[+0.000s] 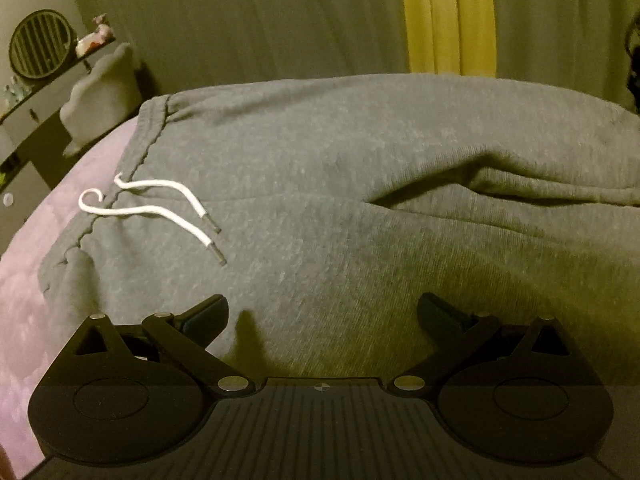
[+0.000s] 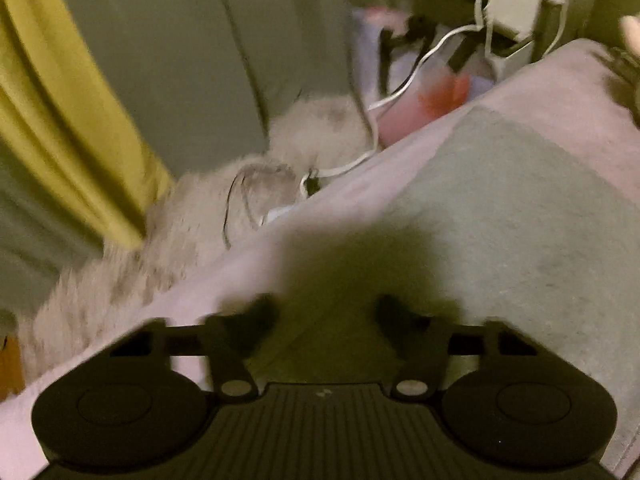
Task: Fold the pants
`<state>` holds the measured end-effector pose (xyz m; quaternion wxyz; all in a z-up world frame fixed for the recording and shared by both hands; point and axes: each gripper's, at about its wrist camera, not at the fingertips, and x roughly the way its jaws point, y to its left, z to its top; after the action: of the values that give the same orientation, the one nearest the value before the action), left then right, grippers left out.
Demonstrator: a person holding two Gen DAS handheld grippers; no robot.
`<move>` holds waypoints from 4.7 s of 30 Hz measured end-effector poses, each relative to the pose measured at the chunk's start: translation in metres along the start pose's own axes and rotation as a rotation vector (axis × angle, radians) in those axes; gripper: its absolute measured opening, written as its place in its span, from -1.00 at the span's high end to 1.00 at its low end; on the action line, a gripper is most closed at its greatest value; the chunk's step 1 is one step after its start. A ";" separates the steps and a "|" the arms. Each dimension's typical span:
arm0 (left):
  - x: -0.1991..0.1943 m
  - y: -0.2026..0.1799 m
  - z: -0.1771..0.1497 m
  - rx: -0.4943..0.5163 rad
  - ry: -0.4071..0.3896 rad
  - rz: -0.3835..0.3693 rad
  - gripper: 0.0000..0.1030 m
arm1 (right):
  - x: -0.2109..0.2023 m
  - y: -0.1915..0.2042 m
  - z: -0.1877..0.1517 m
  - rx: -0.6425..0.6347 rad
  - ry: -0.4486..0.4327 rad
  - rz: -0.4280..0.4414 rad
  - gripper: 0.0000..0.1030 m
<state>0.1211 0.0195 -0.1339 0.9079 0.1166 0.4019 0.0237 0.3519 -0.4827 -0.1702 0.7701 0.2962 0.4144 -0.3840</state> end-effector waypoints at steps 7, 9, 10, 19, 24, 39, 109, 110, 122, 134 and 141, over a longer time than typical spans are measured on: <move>-0.014 0.000 -0.005 -0.004 -0.074 0.123 -1.00 | -0.073 -0.107 -0.014 0.265 -0.045 0.415 0.86; -0.016 0.006 -0.003 -0.031 -0.078 0.120 -1.00 | -0.114 -0.148 -0.045 0.271 -0.088 0.497 0.86; -0.016 0.008 -0.002 -0.042 -0.070 0.115 -1.00 | -0.135 -0.169 -0.067 0.265 -0.107 0.517 0.86; -0.026 0.020 0.002 -0.096 -0.013 0.073 -1.00 | -0.141 -0.268 -0.240 0.214 0.039 0.393 0.87; -0.028 0.047 0.029 -0.152 0.017 0.071 -1.00 | -0.141 -0.277 -0.248 0.275 -0.006 0.432 0.74; 0.149 0.104 0.231 -0.215 0.241 0.038 -1.00 | -0.156 -0.273 -0.226 0.221 -0.086 0.384 -0.37; -0.012 0.210 -0.007 -0.391 0.271 -0.084 0.20 | -0.222 -0.447 -0.234 0.359 -0.108 0.294 0.79; -0.014 0.209 -0.006 -0.383 0.259 -0.063 0.12 | -0.221 -0.450 -0.235 0.350 -0.108 0.263 0.78; -0.082 0.135 0.024 -0.185 0.021 0.117 -0.88 | -0.262 -0.436 -0.217 0.229 -0.276 0.004 0.01; -0.019 0.029 -0.017 -0.077 0.114 -0.051 -0.88 | -0.160 -0.346 -0.131 -0.114 -0.138 0.029 -0.11; -0.011 0.030 -0.014 -0.107 0.106 -0.053 -0.96 | -0.145 -0.348 -0.109 -0.095 -0.216 -0.014 -0.45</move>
<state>0.1050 0.0497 -0.1278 0.8907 0.0558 0.4503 0.0273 -0.0372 -0.5322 -0.1450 0.8208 0.2132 0.3487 -0.3991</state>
